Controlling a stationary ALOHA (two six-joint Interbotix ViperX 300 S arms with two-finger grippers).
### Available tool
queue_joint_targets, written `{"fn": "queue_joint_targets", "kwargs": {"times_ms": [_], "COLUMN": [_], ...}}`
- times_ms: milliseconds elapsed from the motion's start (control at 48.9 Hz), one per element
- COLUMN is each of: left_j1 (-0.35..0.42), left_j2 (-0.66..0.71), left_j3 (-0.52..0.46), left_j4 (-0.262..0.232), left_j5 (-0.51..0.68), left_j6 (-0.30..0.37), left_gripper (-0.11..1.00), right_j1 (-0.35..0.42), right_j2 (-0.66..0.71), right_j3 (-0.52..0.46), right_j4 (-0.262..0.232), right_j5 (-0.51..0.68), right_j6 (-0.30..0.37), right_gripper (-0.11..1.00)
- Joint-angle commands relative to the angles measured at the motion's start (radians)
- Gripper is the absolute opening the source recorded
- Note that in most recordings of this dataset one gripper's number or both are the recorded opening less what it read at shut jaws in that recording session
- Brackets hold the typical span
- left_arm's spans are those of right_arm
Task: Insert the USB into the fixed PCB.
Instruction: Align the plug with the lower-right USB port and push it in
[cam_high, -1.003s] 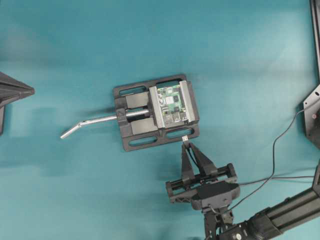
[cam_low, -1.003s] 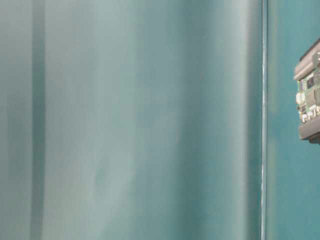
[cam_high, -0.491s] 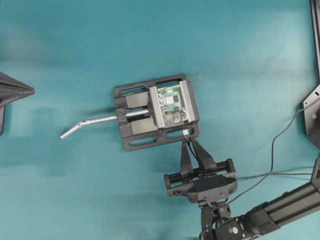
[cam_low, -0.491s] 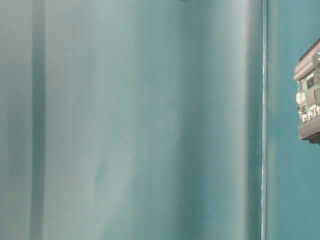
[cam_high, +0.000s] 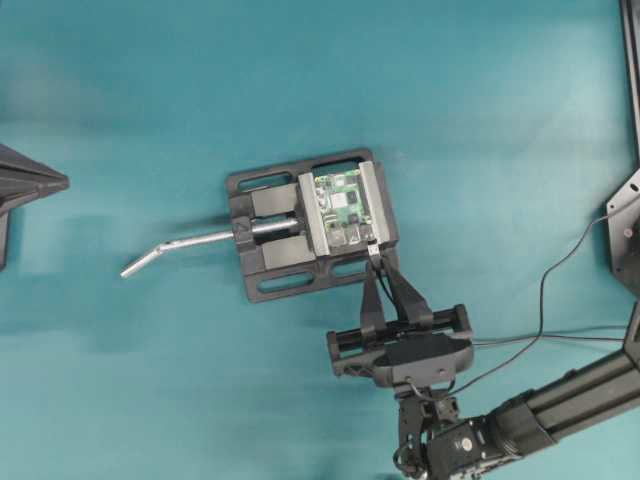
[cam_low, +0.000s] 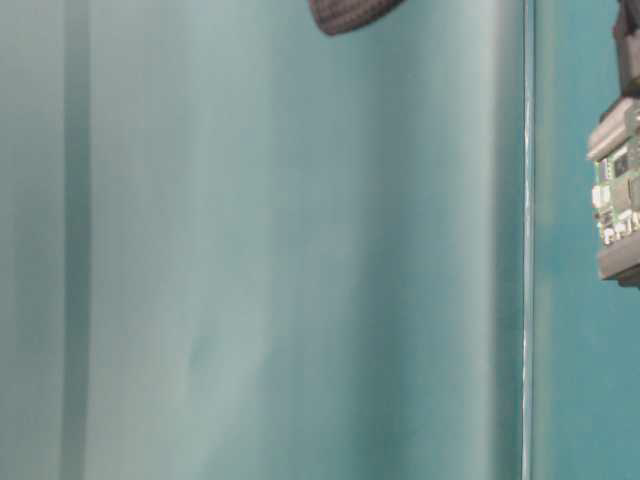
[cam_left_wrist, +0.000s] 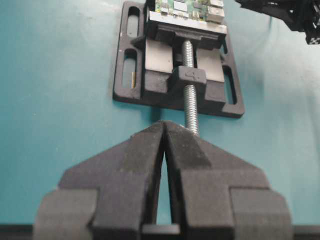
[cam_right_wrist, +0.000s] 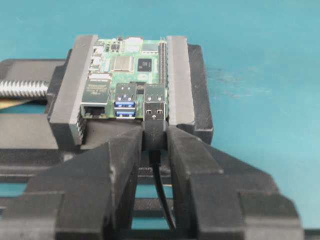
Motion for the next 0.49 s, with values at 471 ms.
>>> {"fn": "queue_joint_targets", "kwargs": {"times_ms": [471], "left_j1": [0.0], "left_j2": [0.008], "left_j3": [-0.014], "left_j4": [0.003], "left_j5": [-0.005], "left_j6": [-0.003], "left_gripper": [0.06], "right_j1": [-0.003], "right_j2": [-0.044], "right_j3": [0.003], "right_j4": [-0.005], "right_j5": [0.031], "right_j6": [0.006], "right_gripper": [0.21]}}
